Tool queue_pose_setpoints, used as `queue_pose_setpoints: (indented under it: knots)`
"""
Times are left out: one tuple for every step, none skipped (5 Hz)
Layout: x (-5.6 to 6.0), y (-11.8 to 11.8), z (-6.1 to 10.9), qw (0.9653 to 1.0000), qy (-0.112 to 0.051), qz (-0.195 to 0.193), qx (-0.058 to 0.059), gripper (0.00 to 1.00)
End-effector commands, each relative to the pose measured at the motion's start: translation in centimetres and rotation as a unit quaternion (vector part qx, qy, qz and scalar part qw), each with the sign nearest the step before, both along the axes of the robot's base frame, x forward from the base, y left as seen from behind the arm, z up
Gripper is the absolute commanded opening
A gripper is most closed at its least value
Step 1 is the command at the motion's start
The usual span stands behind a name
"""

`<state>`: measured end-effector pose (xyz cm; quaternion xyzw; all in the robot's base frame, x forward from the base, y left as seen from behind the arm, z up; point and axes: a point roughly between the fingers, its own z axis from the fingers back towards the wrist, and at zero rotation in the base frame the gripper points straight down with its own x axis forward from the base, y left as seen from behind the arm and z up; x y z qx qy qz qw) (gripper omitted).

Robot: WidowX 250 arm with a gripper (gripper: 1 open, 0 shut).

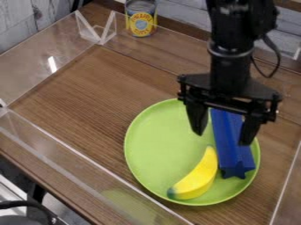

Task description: Put the blue object in the green plate

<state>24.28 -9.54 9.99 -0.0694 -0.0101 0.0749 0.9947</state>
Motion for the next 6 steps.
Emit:
queue_pose_setpoints:
  knots:
    - [0.6, -0.6, -0.5, 0.9998, -0.018, 0.002, -0.004, 1.0]
    - [0.9, -1.0, -1.5, 0.9997, -0.023, 0.01, -0.001, 1.0]
    - [1.2, -1.4, -2.4, 0.9995, -0.028, 0.014, 0.002, 1.0]
    - [1.4, -1.5, -3.0, 0.9994, -0.032, 0.016, 0.005, 1.0]
    - [1.7, -1.7, -3.4, 0.9992, -0.035, 0.017, 0.007, 0.0]
    - [1.9, -1.6, -3.5, 0.9991, -0.038, 0.016, 0.01, 0.0]
